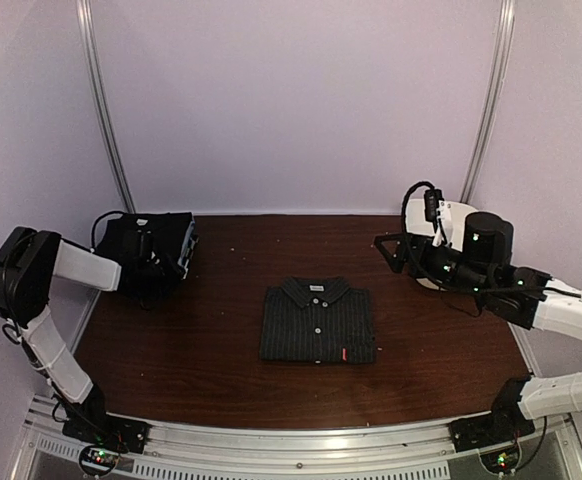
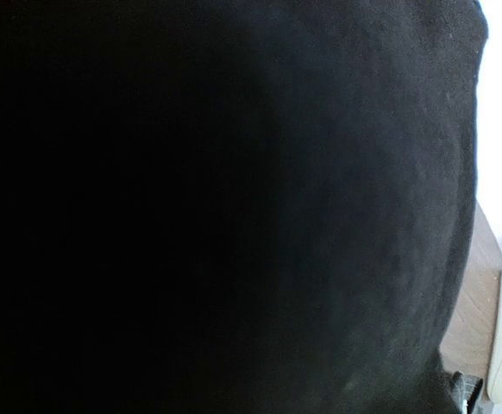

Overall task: Fold and stack the long sleeve shirts
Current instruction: Move the square-folded shirt to the center of the board.

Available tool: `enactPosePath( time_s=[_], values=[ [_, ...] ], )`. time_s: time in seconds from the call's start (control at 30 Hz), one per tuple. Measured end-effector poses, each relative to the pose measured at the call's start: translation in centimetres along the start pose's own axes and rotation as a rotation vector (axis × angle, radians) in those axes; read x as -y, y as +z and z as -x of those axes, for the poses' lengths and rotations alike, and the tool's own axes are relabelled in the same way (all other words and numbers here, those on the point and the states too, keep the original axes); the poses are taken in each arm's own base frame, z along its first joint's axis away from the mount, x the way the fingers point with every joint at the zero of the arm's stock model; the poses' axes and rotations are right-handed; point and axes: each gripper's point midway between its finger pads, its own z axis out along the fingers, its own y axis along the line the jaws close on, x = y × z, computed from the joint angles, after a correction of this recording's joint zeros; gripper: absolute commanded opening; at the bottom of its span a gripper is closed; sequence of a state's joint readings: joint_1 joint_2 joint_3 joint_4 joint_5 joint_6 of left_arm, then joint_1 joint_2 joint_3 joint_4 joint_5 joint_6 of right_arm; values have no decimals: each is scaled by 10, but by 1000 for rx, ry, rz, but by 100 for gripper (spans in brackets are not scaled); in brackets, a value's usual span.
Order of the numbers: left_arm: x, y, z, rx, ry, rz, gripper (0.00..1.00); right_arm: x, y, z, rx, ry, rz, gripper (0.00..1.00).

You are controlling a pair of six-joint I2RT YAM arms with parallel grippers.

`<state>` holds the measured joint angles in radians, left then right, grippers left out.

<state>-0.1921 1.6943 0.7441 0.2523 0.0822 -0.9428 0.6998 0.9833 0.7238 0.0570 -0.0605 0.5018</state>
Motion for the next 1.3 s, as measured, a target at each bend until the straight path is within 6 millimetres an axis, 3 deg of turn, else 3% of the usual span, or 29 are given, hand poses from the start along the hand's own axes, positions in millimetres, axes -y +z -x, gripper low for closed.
enactPosePath(
  time_s=[0.23, 0.47, 0.67, 1.07, 1.3],
  values=[
    [-8, 10, 15, 40, 58, 86, 38, 4, -2, -4, -6, -2, -10, 86],
    [-21, 19, 12, 51, 104, 199, 41, 5, -2, -5, -8, -2, -12, 86],
    [-19, 30, 16, 73, 147, 296, 40, 6, 0, -7, -13, -3, -16, 86],
    [-20, 43, 21, 104, 207, 419, 1, 10, 0, -13, -25, -4, -25, 86],
    [-21, 41, 22, 118, 225, 444, 0, 11, 0, -15, -29, -4, -28, 86]
  ],
)
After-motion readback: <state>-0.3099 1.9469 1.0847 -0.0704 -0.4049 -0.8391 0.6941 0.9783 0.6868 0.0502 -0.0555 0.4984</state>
